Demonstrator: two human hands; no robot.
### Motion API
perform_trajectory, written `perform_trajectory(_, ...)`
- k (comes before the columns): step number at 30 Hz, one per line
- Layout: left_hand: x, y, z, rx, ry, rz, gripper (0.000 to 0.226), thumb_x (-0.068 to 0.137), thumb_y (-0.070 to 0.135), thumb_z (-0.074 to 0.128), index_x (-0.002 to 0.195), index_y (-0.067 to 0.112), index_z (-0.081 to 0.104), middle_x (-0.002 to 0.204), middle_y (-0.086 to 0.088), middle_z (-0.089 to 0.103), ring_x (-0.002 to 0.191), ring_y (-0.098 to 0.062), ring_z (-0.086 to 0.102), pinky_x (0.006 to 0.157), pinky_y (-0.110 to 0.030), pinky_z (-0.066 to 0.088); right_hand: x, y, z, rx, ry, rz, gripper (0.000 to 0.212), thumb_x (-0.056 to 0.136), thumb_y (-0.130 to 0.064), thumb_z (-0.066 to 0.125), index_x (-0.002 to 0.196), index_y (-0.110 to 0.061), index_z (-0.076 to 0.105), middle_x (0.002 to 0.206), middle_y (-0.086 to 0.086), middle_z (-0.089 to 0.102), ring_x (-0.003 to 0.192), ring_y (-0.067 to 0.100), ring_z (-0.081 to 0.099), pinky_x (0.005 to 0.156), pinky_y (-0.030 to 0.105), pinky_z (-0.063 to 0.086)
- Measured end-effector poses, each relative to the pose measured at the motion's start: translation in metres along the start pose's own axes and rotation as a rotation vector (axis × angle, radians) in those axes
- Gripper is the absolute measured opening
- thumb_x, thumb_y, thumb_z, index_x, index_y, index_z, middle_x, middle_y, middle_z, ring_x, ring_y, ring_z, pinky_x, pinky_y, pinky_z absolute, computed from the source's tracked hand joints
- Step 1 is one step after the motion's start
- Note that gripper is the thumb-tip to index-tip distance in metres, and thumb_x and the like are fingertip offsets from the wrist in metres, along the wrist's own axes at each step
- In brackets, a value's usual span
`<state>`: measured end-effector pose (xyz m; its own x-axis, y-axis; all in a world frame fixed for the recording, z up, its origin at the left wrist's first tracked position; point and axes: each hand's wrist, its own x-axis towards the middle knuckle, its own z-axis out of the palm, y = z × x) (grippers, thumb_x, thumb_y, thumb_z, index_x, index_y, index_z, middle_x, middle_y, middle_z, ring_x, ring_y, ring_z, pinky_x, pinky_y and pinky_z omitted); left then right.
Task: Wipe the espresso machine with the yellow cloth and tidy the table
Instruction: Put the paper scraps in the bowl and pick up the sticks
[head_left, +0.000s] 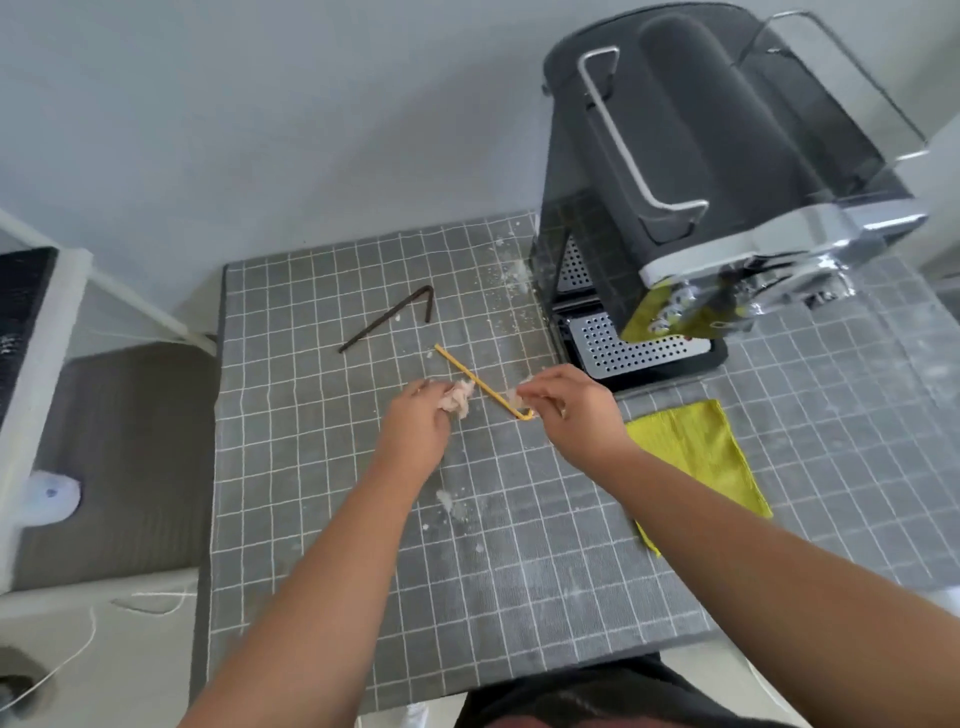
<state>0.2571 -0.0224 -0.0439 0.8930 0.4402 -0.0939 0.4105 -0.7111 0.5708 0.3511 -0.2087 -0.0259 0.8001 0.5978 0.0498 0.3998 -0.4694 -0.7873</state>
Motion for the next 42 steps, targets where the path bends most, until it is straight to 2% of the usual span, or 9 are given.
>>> perform_trajectory(3, -0.018, 0.041, 0.014, -0.150, 0.012, -0.007, 0.034, 0.089, -0.006, 0.053, 0.119, 0.005, 0.066, 0.112, -0.012, 0.067, 0.095, -0.027, 0.063, 0.080, -0.023, 0.042, -0.032, 0.006, -0.029, 0.059, 0.052, 0.125, 0.017, 0.088, -0.005, 0.064, 0.098, -0.012, 0.076, 0.100, -0.005, 0.065, 0.084, 0.006, 0.061, 0.075, 0.000, 0.042)
perform_trajectory(8, -0.030, 0.125, 0.059, -0.271, -0.162, 0.086, 0.030, 0.090, 0.003, 0.058, 0.118, 0.010, 0.067, 0.111, -0.010, 0.069, 0.098, -0.025, 0.065, 0.086, -0.034, 0.051, -0.093, 0.038, -0.089, 0.057, 0.108, 0.184, 0.018, 0.085, -0.005, 0.067, 0.094, -0.018, 0.076, 0.094, -0.009, 0.065, 0.076, -0.003, 0.058, 0.075, 0.010, 0.042)
perform_trajectory(13, -0.033, 0.227, 0.114, -0.181, -0.339, 0.301, 0.028, 0.089, 0.004, 0.057, 0.115, 0.007, 0.069, 0.107, -0.012, 0.071, 0.100, -0.025, 0.064, 0.081, -0.017, 0.039, -0.169, 0.088, -0.164, 0.083, 0.359, 0.410, 0.022, 0.084, -0.003, 0.067, 0.091, -0.020, 0.077, 0.092, -0.021, 0.062, 0.078, -0.013, 0.058, 0.069, 0.002, 0.040)
perform_trajectory(22, -0.121, 0.375, 0.247, -0.111, -0.739, 0.335, 0.023, 0.091, 0.014, 0.056, 0.107, 0.021, 0.071, 0.082, -0.008, 0.075, 0.068, -0.019, 0.066, 0.070, -0.027, 0.051, -0.320, 0.177, -0.253, 0.127, 0.605, 0.811, 0.012, 0.086, -0.016, 0.069, 0.093, -0.021, 0.076, 0.088, -0.003, 0.066, 0.076, 0.014, 0.060, 0.069, 0.011, 0.041)
perform_trajectory(27, -0.181, 0.418, 0.322, 0.021, -0.946, 0.335, 0.018, 0.089, 0.022, 0.056, 0.098, 0.023, 0.071, 0.077, -0.002, 0.072, 0.066, -0.014, 0.070, 0.059, -0.023, 0.049, -0.396, 0.232, -0.272, 0.401, 0.718, 1.169, 0.014, 0.088, -0.015, 0.063, 0.097, -0.021, 0.072, 0.090, 0.001, 0.066, 0.083, 0.022, 0.064, 0.082, 0.032, 0.053)
perform_trajectory(31, -0.203, 0.435, 0.366, 0.159, -1.068, 0.325, 0.021, 0.090, 0.019, 0.046, 0.078, 0.020, 0.063, 0.079, -0.006, 0.068, 0.062, -0.019, 0.065, 0.051, -0.022, 0.047, -0.442, 0.267, -0.267, 0.739, 0.773, 1.371, 0.016, 0.090, -0.004, 0.058, 0.102, -0.004, 0.067, 0.078, 0.005, 0.064, 0.073, 0.021, 0.062, 0.073, 0.029, 0.056)
perform_trajectory(34, -0.209, 0.434, 0.397, 0.241, -1.109, 0.330, 0.020, 0.093, 0.014, 0.045, 0.087, 0.015, 0.064, 0.082, -0.008, 0.066, 0.064, -0.021, 0.064, 0.044, -0.019, 0.044, -0.462, 0.289, -0.252, 0.801, 0.767, 1.476, 0.020, 0.089, -0.002, 0.053, 0.104, -0.006, 0.064, 0.078, 0.004, 0.061, 0.078, 0.023, 0.061, 0.076, 0.033, 0.054)
perform_trajectory(40, -0.216, 0.419, 0.461, 0.384, -1.149, 0.404, 0.022, 0.091, 0.023, 0.053, 0.106, 0.020, 0.069, 0.101, -0.009, 0.072, 0.095, -0.030, 0.067, 0.084, -0.037, 0.055, -0.471, 0.331, -0.230, 0.899, 0.825, 1.550, 0.031, 0.095, -0.002, 0.041, 0.120, -0.007, 0.058, 0.076, 0.003, 0.055, 0.080, 0.025, 0.058, 0.075, 0.032, 0.055)
perform_trajectory(42, -0.219, 0.416, 0.476, 0.355, -1.133, 0.354, 0.023, 0.092, 0.024, 0.054, 0.109, 0.021, 0.069, 0.103, -0.009, 0.072, 0.097, -0.031, 0.065, 0.088, -0.041, 0.054, -0.470, 0.339, -0.225, 1.026, 0.874, 1.544, 0.036, 0.097, 0.000, 0.036, 0.127, -0.008, 0.053, 0.080, 0.007, 0.055, 0.073, 0.025, 0.055, 0.062, 0.025, 0.053)
